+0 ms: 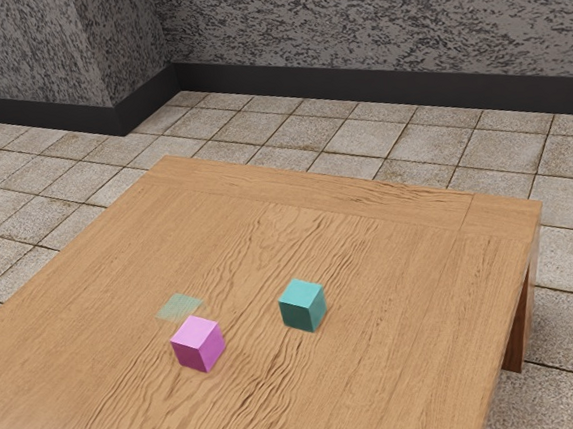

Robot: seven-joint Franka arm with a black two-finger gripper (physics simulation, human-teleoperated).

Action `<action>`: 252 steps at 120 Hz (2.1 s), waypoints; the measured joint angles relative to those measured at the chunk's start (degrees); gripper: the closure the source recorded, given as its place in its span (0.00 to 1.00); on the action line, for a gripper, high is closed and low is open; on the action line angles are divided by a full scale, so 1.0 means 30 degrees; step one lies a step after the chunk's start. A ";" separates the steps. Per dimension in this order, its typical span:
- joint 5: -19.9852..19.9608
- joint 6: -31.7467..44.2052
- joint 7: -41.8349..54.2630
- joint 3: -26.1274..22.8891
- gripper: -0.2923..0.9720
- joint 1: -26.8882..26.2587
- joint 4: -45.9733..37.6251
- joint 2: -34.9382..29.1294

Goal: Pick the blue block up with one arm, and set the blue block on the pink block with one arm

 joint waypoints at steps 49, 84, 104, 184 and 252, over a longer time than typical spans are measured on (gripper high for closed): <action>-0.1330 0.7251 -0.0321 -0.4429 0.23 0.0009 -0.2323 0.1074; -0.2238 1.5401 -0.1612 -0.5513 0.23 -0.0340 -0.5833 0.5821; -0.3249 2.0658 -0.2122 -0.6110 0.23 0.0049 -0.7936 0.6598; -0.2600 2.4189 -0.3148 -0.8398 0.23 -0.0331 -0.5712 1.0820; -0.2608 2.0439 -0.3489 -0.8479 0.23 -0.0700 -0.3110 1.3571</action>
